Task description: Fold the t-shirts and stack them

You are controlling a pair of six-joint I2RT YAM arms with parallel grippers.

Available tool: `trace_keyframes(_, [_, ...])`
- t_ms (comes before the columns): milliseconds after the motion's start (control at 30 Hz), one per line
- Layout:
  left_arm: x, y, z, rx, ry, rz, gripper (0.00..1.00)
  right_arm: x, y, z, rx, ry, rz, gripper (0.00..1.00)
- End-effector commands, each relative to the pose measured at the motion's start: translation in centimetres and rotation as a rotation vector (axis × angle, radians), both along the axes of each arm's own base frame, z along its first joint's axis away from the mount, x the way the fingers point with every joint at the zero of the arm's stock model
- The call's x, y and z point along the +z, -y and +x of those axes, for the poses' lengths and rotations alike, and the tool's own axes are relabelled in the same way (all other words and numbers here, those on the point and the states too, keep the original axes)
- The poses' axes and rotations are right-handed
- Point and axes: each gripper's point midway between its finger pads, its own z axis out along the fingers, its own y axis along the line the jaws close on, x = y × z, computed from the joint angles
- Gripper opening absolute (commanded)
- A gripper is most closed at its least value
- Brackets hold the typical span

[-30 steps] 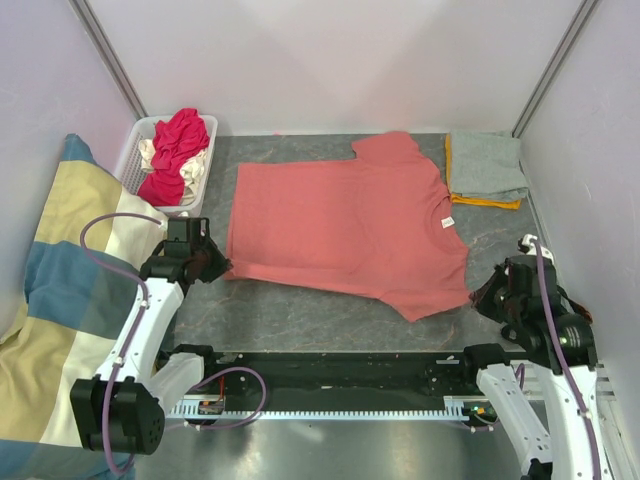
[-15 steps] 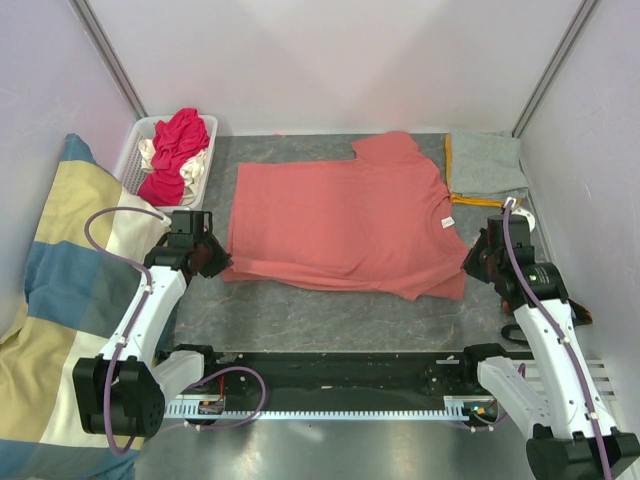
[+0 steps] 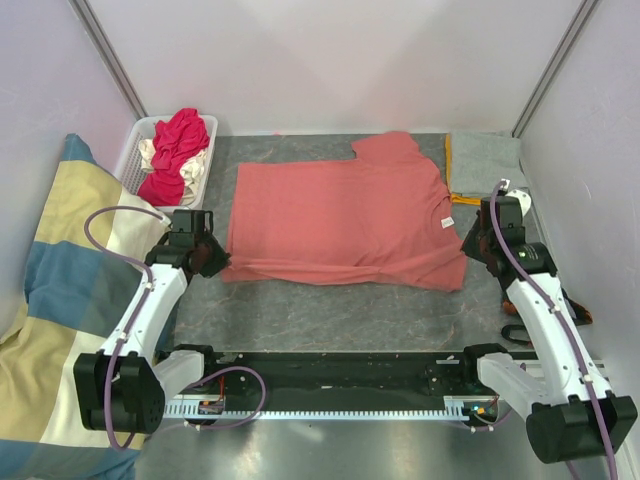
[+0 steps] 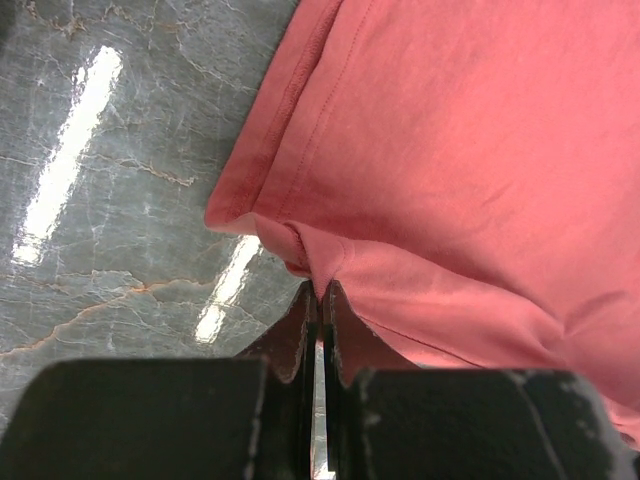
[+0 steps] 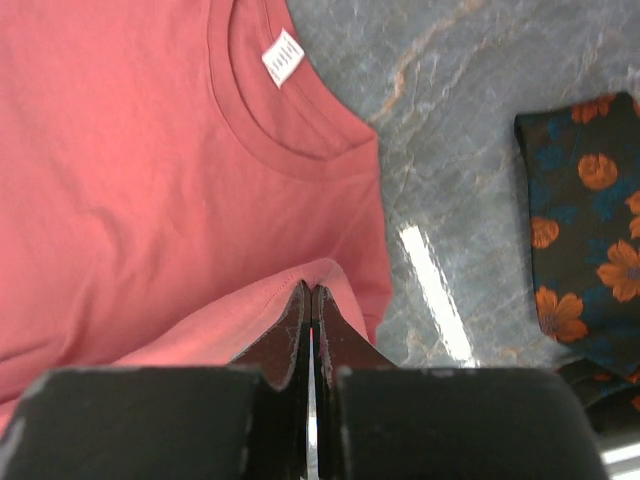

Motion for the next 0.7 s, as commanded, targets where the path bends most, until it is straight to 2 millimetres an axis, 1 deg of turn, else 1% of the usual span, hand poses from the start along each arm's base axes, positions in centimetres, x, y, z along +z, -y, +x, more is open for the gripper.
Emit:
trace_keyframes(0, [1.2,-0.7,2.0,0.037,0.057,0.024,0.02,3.8,0.9,3.4,-0.022,0.129,-0.054,0.00])
trace_keyframes(33, [0.9,-0.7,2.2,0.035,0.049,0.024,0.02,3.6,0.9,3.8,-0.023,0.120,-0.056,0.00])
trace_keyframes(167, [0.9,-0.5,3.1,0.029,0.049,0.021,0.02,4.0,0.6,5.7,-0.030,0.141,-0.043,0.00])
trace_keyframes(400, [0.5,-0.4,4.5,0.024,0.035,0.023,0.02,3.8,0.0,8.9,-0.033,0.141,-0.024,0.00])
trace_keyframes(467, [0.7,-0.4,5.1,0.025,0.040,0.024,0.02,3.8,0.0,9.6,-0.035,0.144,-0.024,0.00])
trace_keyframes(667, [0.2,-0.3,6.2,0.026,0.031,0.020,0.02,3.4,-0.2,11.5,-0.036,0.137,-0.014,0.00])
